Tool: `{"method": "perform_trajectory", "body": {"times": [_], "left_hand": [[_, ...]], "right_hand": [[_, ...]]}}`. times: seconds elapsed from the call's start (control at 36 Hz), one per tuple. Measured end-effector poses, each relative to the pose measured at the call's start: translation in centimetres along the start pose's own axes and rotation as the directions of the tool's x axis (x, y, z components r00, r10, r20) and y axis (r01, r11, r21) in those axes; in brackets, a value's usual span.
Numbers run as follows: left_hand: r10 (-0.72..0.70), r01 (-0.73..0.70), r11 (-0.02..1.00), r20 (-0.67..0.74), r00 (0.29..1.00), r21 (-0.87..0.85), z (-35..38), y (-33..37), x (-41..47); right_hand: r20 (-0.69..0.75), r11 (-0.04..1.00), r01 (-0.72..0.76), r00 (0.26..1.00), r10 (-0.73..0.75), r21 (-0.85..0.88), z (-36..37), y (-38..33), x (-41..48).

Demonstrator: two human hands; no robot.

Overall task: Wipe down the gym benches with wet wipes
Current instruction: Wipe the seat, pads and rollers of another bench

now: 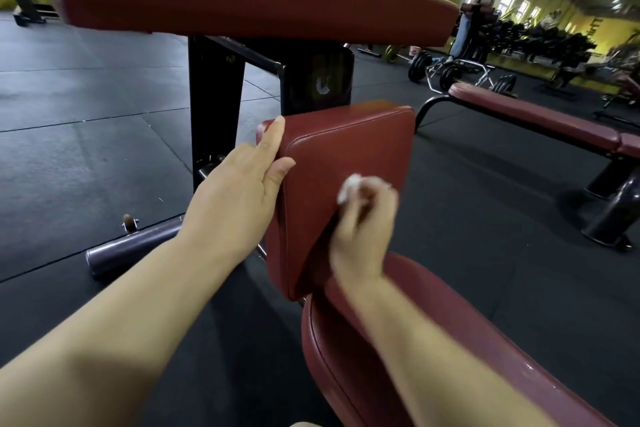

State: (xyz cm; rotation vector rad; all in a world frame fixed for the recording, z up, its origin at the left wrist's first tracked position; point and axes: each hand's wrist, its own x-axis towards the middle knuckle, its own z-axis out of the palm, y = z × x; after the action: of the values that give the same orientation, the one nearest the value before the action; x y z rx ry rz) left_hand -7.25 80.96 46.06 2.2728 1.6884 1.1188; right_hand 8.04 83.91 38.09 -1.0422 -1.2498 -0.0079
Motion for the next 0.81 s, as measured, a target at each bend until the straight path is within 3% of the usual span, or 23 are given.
{"method": "perform_trajectory", "body": {"times": [0.06, 0.11, 0.19, 0.25, 0.31, 0.36, 0.39, 0.44, 0.53, 0.58, 0.64, 0.69, 0.75, 0.81], "left_hand": [[0.009, -0.009, 1.0, -0.005, 1.0, 0.005, 0.0, 0.0, -0.1], [0.015, -0.015, 1.0, -0.007, 1.0, 0.025, 0.0, 0.0, -0.1], [0.027, -0.027, 0.999, -0.014, 1.0, 0.022, 0.2, -0.1, -0.4], [0.026, -0.025, 0.999, -0.014, 1.0, 0.032, 0.3, -0.1, -0.5], [0.002, -0.001, 0.999, -0.016, 1.0, 0.053, 0.5, 0.0, -0.9], [-0.02, 0.022, 0.997, -0.02, 1.0, 0.08, 0.8, 0.0, -1.4], [-0.029, 0.03, 0.995, -0.017, 0.999, 0.093, 1.0, 0.0, -1.6], [-0.046, 0.047, 0.993, -0.01, 0.999, 0.11, 1.4, 0.0, -1.9], [-0.059, 0.061, 0.993, -0.02, 0.998, 0.096, 1.6, 0.0, -1.9], [-0.067, 0.069, 0.994, -0.028, 0.997, 0.087, 1.7, 0.0, -1.8], [-0.068, 0.071, 0.993, -0.04, 0.997, 0.098, 1.7, 0.0, -1.7], [-0.073, 0.077, 0.991, -0.037, 0.997, 0.106, 1.7, -0.1, -1.7], [-0.097, 0.099, 0.99, -0.027, 0.995, 0.103, 1.7, -0.1, -1.7], [-0.117, 0.119, 0.986, -0.025, 0.993, 0.113, 1.8, -0.2, -1.7]], "right_hand": [[0.176, 0.964, 0.255, 0.948, -0.265, 0.078, 0.4, -1.3, -4.0], [0.245, 0.908, 0.401, 0.874, -0.419, 0.119, 0.5, -0.8, -5.3], [0.177, 0.915, 0.398, 0.898, -0.402, 0.063, 0.1, 0.5, -3.1], [0.067, 0.972, 0.232, 0.971, -0.229, -0.04, -0.5, 1.3, -0.5], [-0.094, 0.989, -0.105, 0.991, 0.096, -0.101, -1.2, 3.9, 2.7], [-0.157, 0.873, -0.476, 0.875, 0.458, -0.11, -2.4, 7.0, 5.2], [-0.138, 0.811, -0.571, 0.82, 0.555, -0.129, -2.9, 8.3, 5.7], [-0.117, 0.778, -0.596, 0.803, 0.585, -0.199, -3.2, 8.8, 5.3], [-0.12, 0.909, -0.369, 0.928, 0.352, -0.192, -1.6, 5.8, 0.9], [0.044, 0.986, -0.158, 0.986, 0.16, -0.048, -0.5, 2.8, -3.6], [0.244, 0.996, 0.055, 0.967, -0.072, 0.074, -0.2, 1.4, -7.0], [0.34, 0.955, 0.281, 0.893, -0.296, 0.093, -0.3, 1.5, -7.8], [0.353, 0.927, 0.359, 0.858, -0.374, 0.109, -0.7, 2.6, -6.4], [0.295, 0.946, 0.315, 0.9, -0.322, 0.073, -1.3, 3.5, -4.2]]}}
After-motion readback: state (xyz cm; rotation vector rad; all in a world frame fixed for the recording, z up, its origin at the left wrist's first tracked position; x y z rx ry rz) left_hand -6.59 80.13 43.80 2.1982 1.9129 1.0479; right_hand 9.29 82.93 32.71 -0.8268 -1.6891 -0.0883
